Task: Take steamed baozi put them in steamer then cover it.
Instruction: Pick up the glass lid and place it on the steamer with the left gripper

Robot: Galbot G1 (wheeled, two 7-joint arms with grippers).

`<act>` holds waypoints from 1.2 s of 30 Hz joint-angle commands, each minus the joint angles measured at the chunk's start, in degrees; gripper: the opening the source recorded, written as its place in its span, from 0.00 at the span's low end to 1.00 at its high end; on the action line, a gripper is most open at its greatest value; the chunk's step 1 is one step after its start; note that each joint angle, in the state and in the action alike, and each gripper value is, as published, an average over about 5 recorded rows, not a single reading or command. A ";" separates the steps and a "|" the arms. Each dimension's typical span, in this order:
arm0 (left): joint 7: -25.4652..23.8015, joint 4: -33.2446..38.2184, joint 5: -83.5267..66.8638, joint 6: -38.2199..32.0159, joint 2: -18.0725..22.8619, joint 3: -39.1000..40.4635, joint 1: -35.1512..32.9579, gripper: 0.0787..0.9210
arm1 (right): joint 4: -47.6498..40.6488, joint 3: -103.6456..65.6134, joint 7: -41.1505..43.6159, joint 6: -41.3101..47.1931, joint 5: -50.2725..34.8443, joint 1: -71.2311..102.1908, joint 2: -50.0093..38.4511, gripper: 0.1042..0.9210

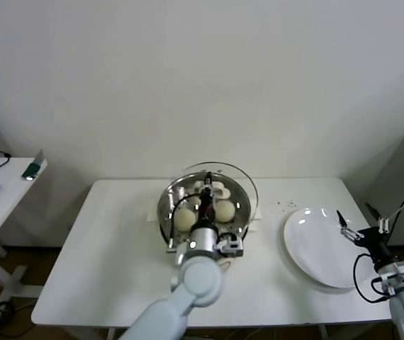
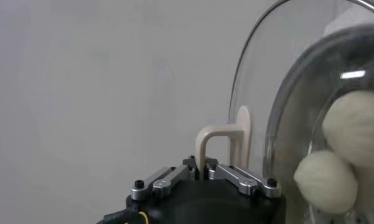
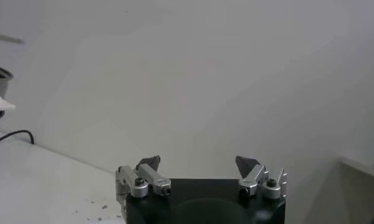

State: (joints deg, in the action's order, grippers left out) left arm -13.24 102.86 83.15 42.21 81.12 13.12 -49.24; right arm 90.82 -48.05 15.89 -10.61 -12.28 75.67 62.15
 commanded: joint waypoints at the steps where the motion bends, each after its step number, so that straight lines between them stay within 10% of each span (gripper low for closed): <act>1: -3.61 -4.69 5.17 2.79 5.80 -0.09 1.14 0.09 | -0.20 -1.20 0.50 -0.11 0.20 0.37 0.11 0.88; 36: -5.77 -5.30 7.09 2.79 3.20 -3.20 -1.07 0.09 | -1.07 -1.39 1.29 -0.48 0.35 -0.10 0.17 0.88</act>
State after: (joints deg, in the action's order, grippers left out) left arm -18.80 98.03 90.01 42.18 84.56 10.31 -50.13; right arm 89.83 -49.33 17.12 -11.05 -11.94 75.52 62.33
